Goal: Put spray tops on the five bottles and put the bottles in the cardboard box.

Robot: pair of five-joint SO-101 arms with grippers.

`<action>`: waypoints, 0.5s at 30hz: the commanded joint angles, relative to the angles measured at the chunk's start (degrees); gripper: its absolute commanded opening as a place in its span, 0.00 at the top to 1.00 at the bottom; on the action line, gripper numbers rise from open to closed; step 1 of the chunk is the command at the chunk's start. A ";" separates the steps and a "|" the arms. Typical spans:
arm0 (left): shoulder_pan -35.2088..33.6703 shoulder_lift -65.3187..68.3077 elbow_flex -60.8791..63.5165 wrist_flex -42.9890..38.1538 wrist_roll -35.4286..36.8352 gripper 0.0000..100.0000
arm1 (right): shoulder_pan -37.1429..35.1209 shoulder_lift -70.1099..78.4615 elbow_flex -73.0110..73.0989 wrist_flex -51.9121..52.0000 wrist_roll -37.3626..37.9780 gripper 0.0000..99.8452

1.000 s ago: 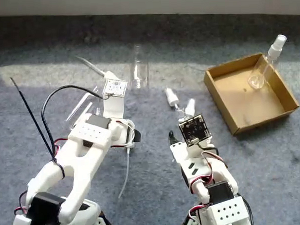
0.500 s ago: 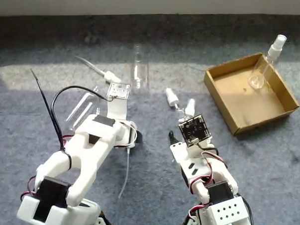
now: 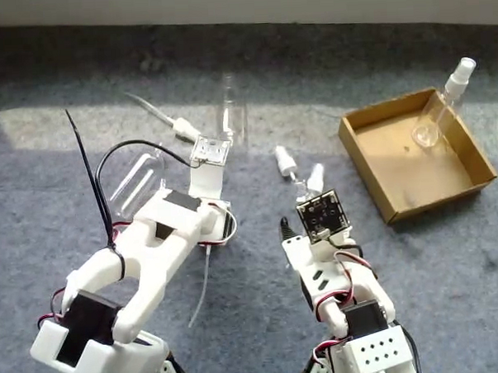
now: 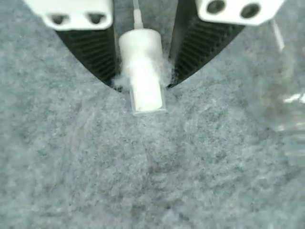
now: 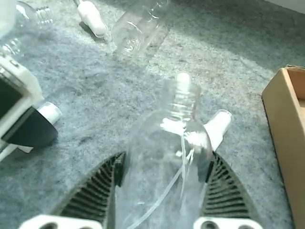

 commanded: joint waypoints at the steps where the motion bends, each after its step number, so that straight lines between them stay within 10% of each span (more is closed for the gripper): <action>1: -0.22 -0.40 -1.71 -0.26 -0.09 0.99 | 0.13 -0.66 -0.48 -1.63 -0.53 0.89; 15: -0.22 -22.20 -10.24 10.81 -0.09 0.99 | 0.04 -0.66 -0.40 -1.63 -0.53 0.89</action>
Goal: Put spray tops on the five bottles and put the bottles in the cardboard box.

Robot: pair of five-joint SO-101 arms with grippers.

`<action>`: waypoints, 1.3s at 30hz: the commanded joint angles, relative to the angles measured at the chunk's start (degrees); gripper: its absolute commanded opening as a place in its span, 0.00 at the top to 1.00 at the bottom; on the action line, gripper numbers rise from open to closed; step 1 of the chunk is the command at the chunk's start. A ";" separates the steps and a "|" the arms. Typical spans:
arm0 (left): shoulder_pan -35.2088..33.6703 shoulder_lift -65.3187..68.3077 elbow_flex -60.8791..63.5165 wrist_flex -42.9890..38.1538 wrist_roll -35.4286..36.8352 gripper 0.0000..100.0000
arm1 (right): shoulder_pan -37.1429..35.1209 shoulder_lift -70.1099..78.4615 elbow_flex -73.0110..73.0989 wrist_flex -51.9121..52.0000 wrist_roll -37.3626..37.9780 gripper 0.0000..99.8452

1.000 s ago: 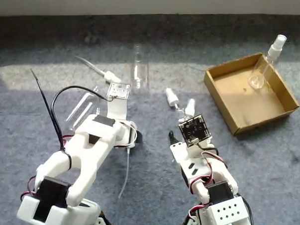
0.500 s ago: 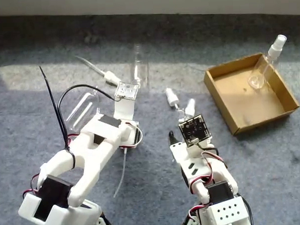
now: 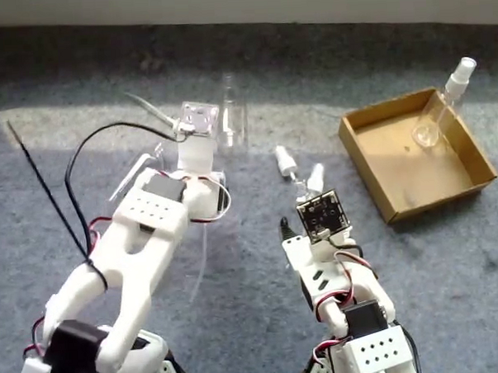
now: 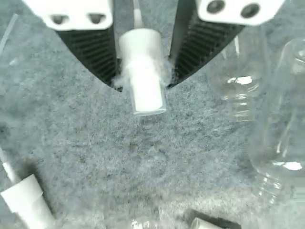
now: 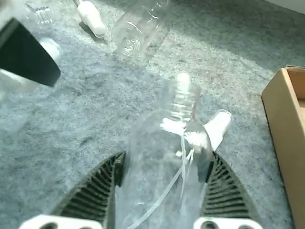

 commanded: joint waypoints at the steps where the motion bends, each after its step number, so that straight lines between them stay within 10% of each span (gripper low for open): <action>1: -0.04 -13.23 -3.03 4.13 0.18 0.99 | 0.04 -0.66 -0.40 -1.63 -0.53 0.89; 19: 0.22 -44.00 -3.47 3.78 0.44 0.99 | -5.85 -0.66 -0.48 -11.47 -0.53 0.89; 39: 1.71 -47.87 -3.56 -25.67 0.62 0.99 | -12.26 -0.57 -0.48 -25.01 -0.53 0.89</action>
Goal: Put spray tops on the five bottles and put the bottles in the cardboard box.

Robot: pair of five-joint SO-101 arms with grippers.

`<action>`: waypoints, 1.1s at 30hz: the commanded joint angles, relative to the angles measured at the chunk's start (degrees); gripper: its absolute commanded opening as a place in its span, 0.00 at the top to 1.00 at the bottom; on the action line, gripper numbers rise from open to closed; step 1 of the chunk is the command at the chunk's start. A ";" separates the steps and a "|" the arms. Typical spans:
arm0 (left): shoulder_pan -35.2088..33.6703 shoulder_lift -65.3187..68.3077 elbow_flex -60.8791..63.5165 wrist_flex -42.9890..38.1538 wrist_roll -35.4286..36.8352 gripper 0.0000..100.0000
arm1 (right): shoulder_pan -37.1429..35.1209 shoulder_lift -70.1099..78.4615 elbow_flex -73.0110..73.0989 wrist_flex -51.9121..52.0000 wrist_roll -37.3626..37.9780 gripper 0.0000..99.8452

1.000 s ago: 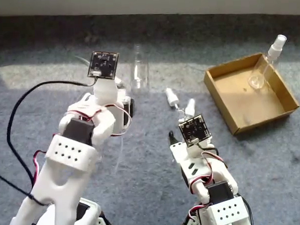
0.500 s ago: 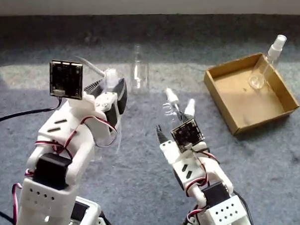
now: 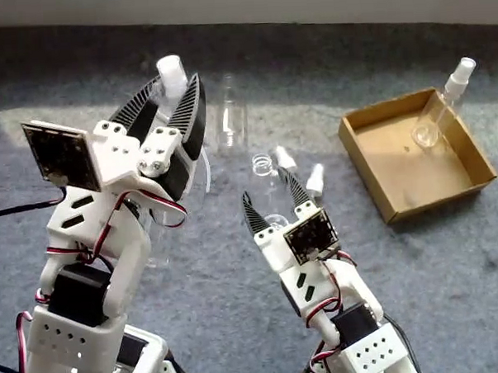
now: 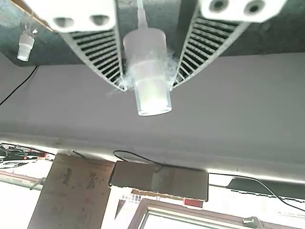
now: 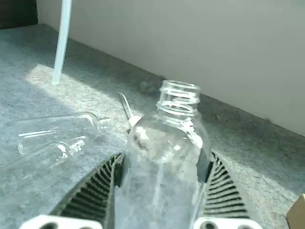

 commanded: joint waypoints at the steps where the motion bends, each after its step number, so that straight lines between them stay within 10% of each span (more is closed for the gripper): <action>1: 3.21 -1.01 -3.56 -4.40 0.62 0.99 | -0.66 -0.57 -0.48 -1.80 -0.53 0.89; 20: 17.63 -1.01 -10.15 -6.51 0.44 0.99 | -0.40 -14.46 -6.81 18.24 -0.53 0.89; 33: 15.69 -0.40 -5.49 -16.44 0.18 0.99 | -4.79 -13.85 -6.46 15.25 -0.18 0.89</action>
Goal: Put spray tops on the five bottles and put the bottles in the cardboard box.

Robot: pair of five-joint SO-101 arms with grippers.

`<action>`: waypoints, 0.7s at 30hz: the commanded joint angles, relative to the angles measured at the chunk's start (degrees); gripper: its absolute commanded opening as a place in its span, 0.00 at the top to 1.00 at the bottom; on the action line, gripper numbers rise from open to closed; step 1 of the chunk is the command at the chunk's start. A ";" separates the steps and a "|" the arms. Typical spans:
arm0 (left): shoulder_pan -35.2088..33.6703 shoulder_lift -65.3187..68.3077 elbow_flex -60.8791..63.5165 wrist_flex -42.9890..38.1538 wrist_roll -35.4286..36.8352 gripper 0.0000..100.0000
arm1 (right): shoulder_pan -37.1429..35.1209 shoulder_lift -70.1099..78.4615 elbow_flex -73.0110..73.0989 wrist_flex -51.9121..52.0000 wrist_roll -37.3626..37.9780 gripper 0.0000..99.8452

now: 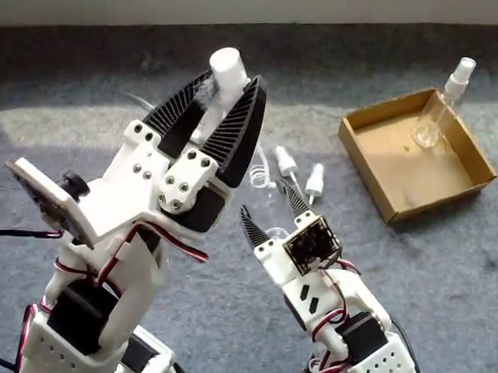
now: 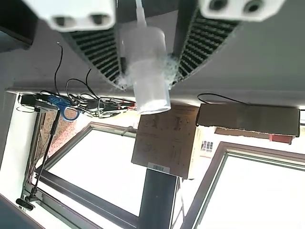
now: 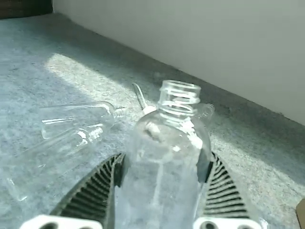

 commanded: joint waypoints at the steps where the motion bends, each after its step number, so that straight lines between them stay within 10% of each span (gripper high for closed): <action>1: -2.59 -0.13 2.77 -11.52 0.18 0.99 | -1.27 -1.19 -3.65 -4.79 -0.09 0.89; 21: -7.60 -0.66 16.31 -17.76 0.70 0.99 | -1.27 -1.19 -0.57 -5.93 0.00 0.89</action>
